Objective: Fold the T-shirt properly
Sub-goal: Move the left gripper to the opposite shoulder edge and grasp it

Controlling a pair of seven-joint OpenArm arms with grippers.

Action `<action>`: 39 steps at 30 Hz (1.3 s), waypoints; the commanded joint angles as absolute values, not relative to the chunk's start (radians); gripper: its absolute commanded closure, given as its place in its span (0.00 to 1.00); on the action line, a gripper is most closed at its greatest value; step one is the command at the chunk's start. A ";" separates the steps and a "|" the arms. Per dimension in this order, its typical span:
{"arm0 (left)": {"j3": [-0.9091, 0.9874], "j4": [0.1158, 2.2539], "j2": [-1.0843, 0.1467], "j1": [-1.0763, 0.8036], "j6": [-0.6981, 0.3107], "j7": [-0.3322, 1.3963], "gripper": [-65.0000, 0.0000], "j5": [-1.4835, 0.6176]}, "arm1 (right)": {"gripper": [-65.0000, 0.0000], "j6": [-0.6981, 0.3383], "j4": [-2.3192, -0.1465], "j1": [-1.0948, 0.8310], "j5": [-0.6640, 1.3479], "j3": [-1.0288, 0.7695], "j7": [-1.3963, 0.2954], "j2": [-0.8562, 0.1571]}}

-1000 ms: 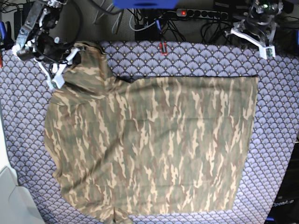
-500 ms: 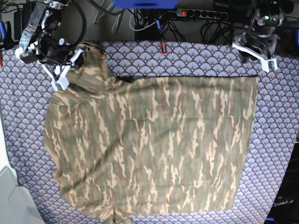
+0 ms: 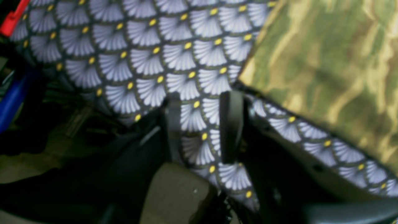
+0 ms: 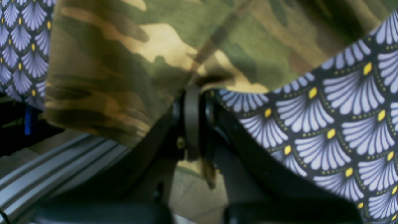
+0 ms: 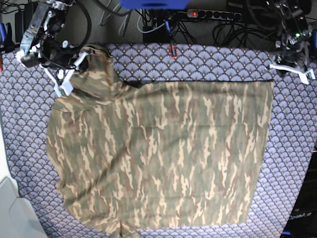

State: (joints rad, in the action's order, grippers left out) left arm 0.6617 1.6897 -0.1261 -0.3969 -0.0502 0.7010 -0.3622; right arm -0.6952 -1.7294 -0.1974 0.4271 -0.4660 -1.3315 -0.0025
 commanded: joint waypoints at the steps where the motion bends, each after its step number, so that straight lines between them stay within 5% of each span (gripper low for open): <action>1: 0.667 1.693 -0.147 -0.375 -0.073 0.680 0.68 -0.367 | 1.00 -0.698 -1.741 -0.194 0.438 -0.464 -1.334 -0.004; 19: 0.665 1.524 -0.136 -0.206 -0.104 0.677 0.68 -0.369 | 1.00 -0.698 -1.741 -0.194 0.437 -0.463 -1.336 -0.004; 39: 0.555 1.412 -0.074 -0.246 -0.105 0.616 0.68 -0.377 | 1.00 -0.698 -1.741 -0.194 0.437 -0.463 -1.336 -0.005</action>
State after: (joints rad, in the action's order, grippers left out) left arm 0.5655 1.4242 -0.0849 -0.2283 -0.1020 0.4927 -0.3737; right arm -0.6952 -1.7294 -0.1974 0.4274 -0.4633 -1.3319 -0.0025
